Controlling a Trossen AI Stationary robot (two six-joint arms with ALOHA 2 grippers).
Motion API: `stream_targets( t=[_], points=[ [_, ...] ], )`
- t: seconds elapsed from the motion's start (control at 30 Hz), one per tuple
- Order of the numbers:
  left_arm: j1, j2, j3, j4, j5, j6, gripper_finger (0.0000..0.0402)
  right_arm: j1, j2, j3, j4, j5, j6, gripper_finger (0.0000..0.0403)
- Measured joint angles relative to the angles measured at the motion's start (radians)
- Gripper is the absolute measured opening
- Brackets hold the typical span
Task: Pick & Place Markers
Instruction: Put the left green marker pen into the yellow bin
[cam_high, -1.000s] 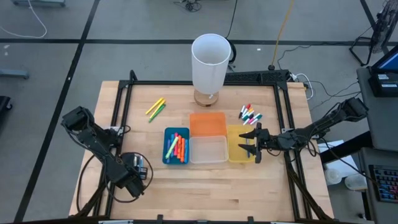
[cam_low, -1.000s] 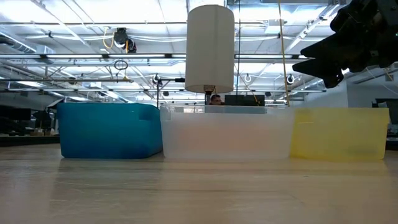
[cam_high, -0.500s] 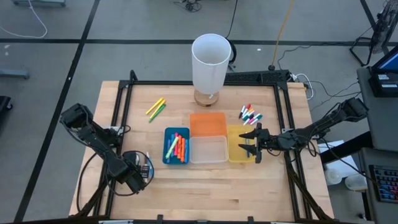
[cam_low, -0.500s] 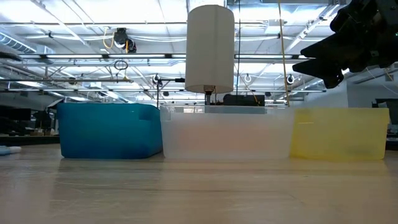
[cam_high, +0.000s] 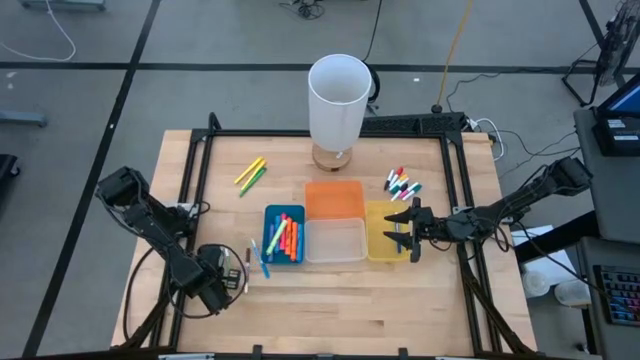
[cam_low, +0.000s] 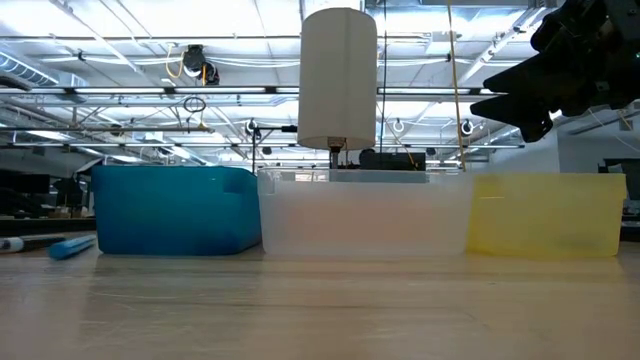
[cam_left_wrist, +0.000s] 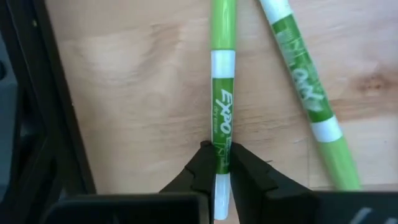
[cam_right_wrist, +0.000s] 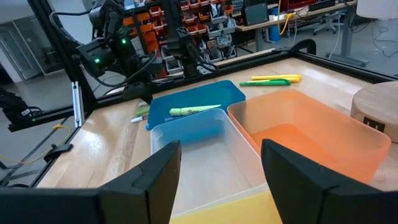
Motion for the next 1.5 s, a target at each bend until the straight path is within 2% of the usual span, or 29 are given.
stream_targets(
  t=[0.03,0.13,0.27,0.33,0.47,0.6,0.67,0.73,0.83,0.9,1.03,1.2,1.3,1.5],
  points=[
    [-0.008,0.000,0.013,-0.027,-0.008,0.002,0.0030,0.000,0.000,0.000,0.000,0.000,0.000,0.0210],
    [-0.032,-0.004,0.061,-0.203,-0.123,0.002,0.0017,0.000,0.000,0.000,0.000,0.000,0.000,0.0210],
    [-0.076,-0.024,0.176,-0.295,-0.287,-0.002,0.0017,-0.003,0.006,0.000,0.002,0.001,-0.001,0.0210],
    [-0.084,-0.030,0.237,-0.360,-0.416,0.021,0.0018,-0.003,0.010,0.000,-0.003,0.002,0.000,0.0210],
    [-0.109,-0.029,0.340,-0.385,-0.686,0.114,0.0017,-0.003,0.028,0.000,0.014,0.002,0.000,0.0210],
    [-0.102,-0.033,0.397,-0.285,-1.025,0.400,0.0001,-0.003,0.067,0.000,0.106,0.000,0.000,0.0210],
    [-0.088,-0.032,0.400,-0.160,-1.177,0.619,0.0002,-0.003,0.104,0.000,0.177,-0.029,-0.002,0.0210],
    [-0.061,-0.034,0.391,-0.003,-1.270,0.861,0.0002,-0.003,0.150,0.000,0.266,-0.062,-0.022,0.0210],
    [0.001,-0.033,0.377,0.200,-1.286,1.146,0.0002,-0.002,0.233,0.006,0.372,-0.091,-0.048,0.0210],
    [0.044,-0.033,0.375,0.268,-1.245,1.245,0.0002,-0.002,0.281,0.015,0.405,-0.103,-0.069,0.0210],
    [0.111,-0.033,0.375,0.315,-1.140,1.315,0.0000,-0.002,0.354,0.044,0.410,-0.105,-0.079,0.0210],
    [0.127,-0.034,0.375,0.315,-1.117,1.328,0.0000,-0.002,0.404,0.083,0.400,-0.105,-0.079,0.0210],
    [0.127,-0.034,0.375,0.311,-1.120,1.322,0.0003,-0.003,0.448,0.201,0.209,-0.127,-0.109,0.0210],
    [0.126,-0.034,0.375,0.307,-1.236,1.407,0.0005,-0.022,0.666,0.693,-0.443,-0.131,-0.188,0.0210]
  ],
)
